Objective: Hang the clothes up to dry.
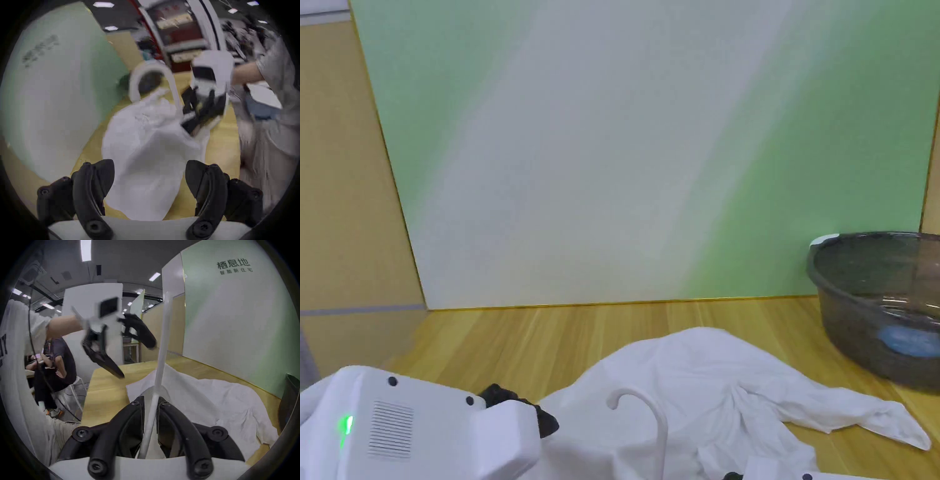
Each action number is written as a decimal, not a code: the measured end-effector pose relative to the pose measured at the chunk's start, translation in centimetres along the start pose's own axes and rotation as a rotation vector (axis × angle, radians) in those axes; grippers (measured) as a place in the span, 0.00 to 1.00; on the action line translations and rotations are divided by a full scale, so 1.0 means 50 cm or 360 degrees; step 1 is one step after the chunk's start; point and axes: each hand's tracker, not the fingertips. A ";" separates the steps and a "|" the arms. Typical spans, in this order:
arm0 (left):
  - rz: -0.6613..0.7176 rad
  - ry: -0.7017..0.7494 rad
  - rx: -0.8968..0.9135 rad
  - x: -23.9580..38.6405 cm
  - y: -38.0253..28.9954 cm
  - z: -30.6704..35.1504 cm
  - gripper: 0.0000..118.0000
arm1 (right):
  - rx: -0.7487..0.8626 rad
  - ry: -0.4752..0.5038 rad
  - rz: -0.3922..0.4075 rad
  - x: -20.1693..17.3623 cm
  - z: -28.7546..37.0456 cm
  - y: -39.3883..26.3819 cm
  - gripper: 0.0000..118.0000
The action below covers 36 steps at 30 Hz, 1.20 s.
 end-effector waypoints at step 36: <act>0.0490 -0.0861 0.0184 -0.099 0.011 -0.096 0.13 | -0.0010 -0.0103 0.0122 0.057 0.112 0.050 0.75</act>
